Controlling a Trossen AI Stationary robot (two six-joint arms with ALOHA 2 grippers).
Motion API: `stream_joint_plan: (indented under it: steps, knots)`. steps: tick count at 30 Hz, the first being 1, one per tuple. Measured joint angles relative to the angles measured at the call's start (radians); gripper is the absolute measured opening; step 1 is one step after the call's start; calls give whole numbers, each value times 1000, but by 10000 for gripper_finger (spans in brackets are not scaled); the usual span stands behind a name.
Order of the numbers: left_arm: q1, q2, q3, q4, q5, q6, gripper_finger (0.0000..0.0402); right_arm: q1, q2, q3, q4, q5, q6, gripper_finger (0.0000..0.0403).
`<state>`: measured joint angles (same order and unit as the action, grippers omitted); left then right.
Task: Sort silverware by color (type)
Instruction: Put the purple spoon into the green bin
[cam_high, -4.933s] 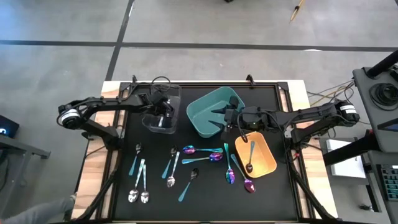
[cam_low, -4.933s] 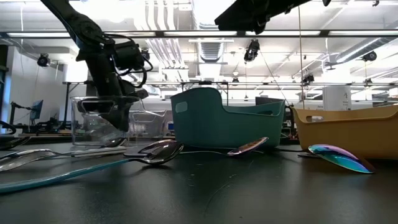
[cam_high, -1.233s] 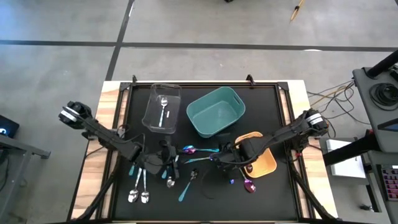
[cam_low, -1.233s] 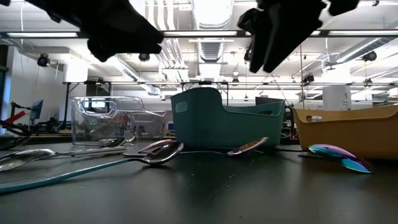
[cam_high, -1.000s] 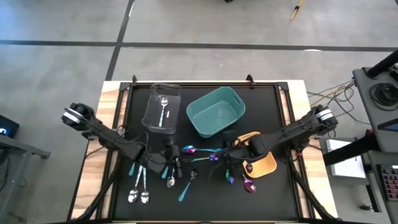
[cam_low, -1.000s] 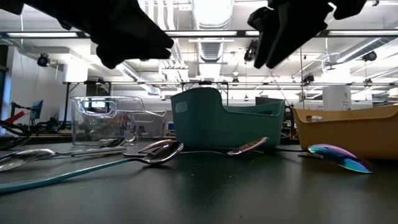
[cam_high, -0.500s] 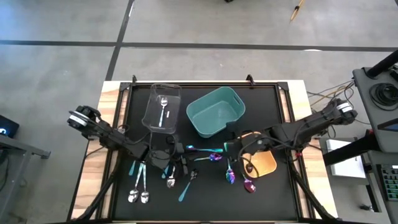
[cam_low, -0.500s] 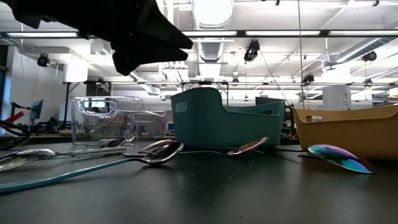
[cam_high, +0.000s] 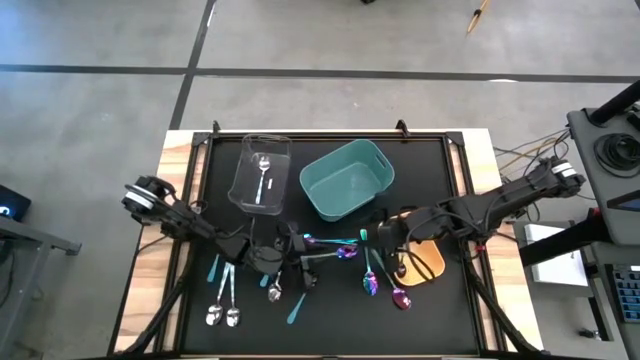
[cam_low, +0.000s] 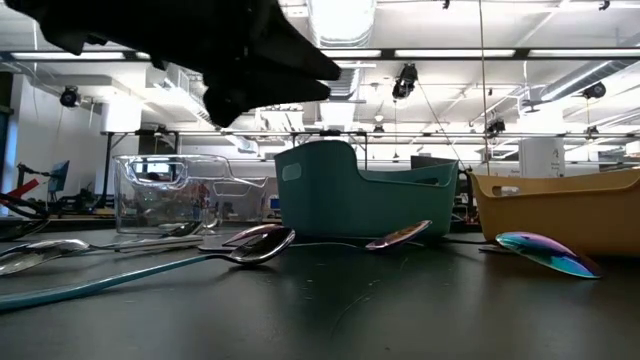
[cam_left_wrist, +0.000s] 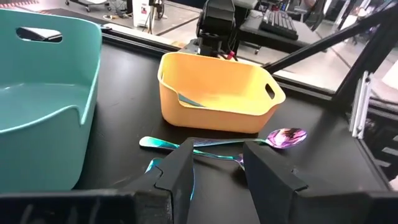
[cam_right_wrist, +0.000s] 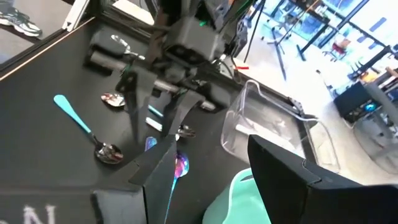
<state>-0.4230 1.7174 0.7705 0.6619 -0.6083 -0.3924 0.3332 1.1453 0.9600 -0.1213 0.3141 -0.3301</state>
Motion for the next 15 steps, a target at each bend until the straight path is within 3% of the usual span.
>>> stream_joint_plan:
  steps: [5, 15]
  knots:
    - [11, 72, 93, -111, 0, 25, 123, 0, -13, 0, 0, 0, -36, 192]
    - [42, 157, 290, -672, -2, -60, 123, 0, -14, 0, -55, 1, -50, 192]
